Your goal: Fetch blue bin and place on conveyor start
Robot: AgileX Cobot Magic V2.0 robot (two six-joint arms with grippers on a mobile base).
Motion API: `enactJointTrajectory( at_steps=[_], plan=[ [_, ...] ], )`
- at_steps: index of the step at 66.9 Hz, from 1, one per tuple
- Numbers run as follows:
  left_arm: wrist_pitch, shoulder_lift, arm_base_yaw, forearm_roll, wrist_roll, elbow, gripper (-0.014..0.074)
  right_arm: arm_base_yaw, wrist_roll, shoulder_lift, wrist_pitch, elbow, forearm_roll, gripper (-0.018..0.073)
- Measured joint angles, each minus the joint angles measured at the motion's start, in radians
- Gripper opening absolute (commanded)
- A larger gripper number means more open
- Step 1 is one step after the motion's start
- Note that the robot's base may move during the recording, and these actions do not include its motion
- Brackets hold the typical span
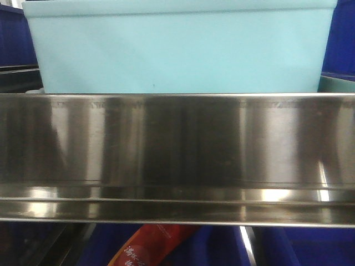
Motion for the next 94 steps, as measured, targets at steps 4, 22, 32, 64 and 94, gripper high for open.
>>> enactJointTrajectory(
  at_steps=[4,22,32,64,94],
  plan=[
    [0.001,0.017,-0.069,-0.002,0.000,-0.007,0.0484,0.000,-0.004,0.026,0.018,-0.021,0.013,0.0522],
    [0.068,0.170,-0.385,-0.004,0.000,-0.062,0.0484,0.097,-0.097,0.161,0.103,-0.143,0.156,0.0475],
    [0.078,0.338,-0.505,-0.006,0.000,-0.139,0.0484,0.223,-0.111,0.324,0.171,-0.240,0.173,0.0475],
    [0.503,0.946,-0.365,0.013,-0.189,-0.762,0.0484,0.338,0.165,0.925,0.568,-0.734,-0.109,0.0475],
    [0.626,1.204,-0.231,0.017,-0.217,-0.886,0.0484,0.338,0.271,1.271,0.665,-0.925,-0.108,0.0475]
  ],
)
